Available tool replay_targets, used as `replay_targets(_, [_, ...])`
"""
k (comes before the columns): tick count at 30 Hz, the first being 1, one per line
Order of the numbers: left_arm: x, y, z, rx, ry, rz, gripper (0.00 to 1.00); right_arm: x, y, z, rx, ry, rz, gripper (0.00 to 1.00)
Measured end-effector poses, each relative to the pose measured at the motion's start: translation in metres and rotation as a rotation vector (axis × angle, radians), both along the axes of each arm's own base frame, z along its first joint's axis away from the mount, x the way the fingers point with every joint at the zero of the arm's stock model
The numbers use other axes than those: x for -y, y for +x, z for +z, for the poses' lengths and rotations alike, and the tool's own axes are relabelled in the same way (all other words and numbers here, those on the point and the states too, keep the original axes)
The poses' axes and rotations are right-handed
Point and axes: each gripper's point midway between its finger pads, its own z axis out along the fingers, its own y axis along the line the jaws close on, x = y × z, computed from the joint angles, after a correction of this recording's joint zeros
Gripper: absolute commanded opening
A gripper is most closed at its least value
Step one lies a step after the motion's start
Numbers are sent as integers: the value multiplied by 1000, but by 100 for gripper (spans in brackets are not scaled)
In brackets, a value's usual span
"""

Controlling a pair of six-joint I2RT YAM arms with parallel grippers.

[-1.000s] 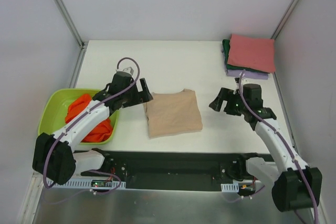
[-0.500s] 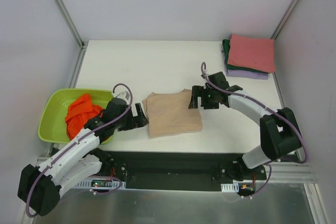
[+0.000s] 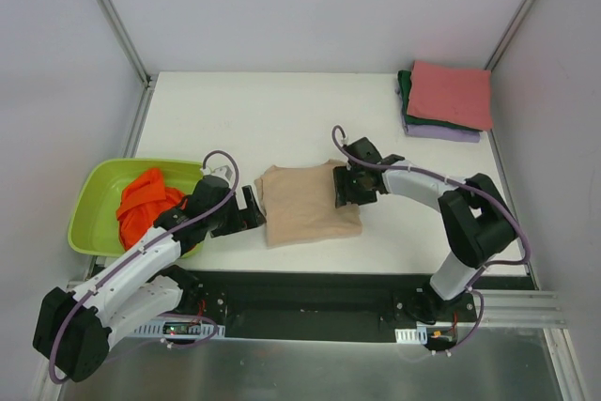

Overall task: Fold and stack the t-shirts
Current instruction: Put the neatly folded tshirt into the corner of the board with the right arm

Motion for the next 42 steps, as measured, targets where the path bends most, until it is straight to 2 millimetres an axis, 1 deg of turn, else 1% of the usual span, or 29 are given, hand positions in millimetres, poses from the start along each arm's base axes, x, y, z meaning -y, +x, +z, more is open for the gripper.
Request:
replay_targets(4, [0,0,-1,-4,1,1,99,-4,-1,-3,20,-58,2,59])
replay_targets(8, [0,0,0,-1,-1,3,99,-10,0,-6,34,-107,-6,52])
replay_targets(11, [-1,1,0,3,3,11,99,-23,2,-6,45,-106,1,42])
replay_targets(12, [-2,2,0,6,7,15,99,-30,3,-6,52,-101,9,36])
replay_targets(14, [-3,3,0,7,12,24,99,-45,5,-6,74,-76,27,29])
replay_targets(16, [-5,2,-1,3,17,31,99,-56,7,-6,100,-51,43,20])
replay_targets(18, [-8,3,-1,0,30,45,99,-64,9,-5,119,-31,56,15])
replay_targets(20, [-10,2,-1,0,39,56,99,-68,12,-4,141,-21,71,5])
replay_targets(23, [-15,2,1,8,50,71,99,-69,15,-2,166,-29,107,1])
replay_targets(27, [-22,4,7,35,67,105,99,-63,20,3,211,-95,168,1])
replay_targets(30, [-35,6,13,56,103,166,99,-46,32,15,255,-219,203,1])
replay_targets(32, [-42,7,18,74,120,200,99,-35,46,28,299,-296,212,1])
replay_targets(37, [-56,10,31,128,134,279,99,-10,93,78,444,-477,195,1])
replay_targets(40, [-62,10,34,143,132,325,99,11,121,104,507,-572,164,1])
replay_targets(42, [-66,11,36,151,131,351,99,26,138,116,535,-630,145,0])
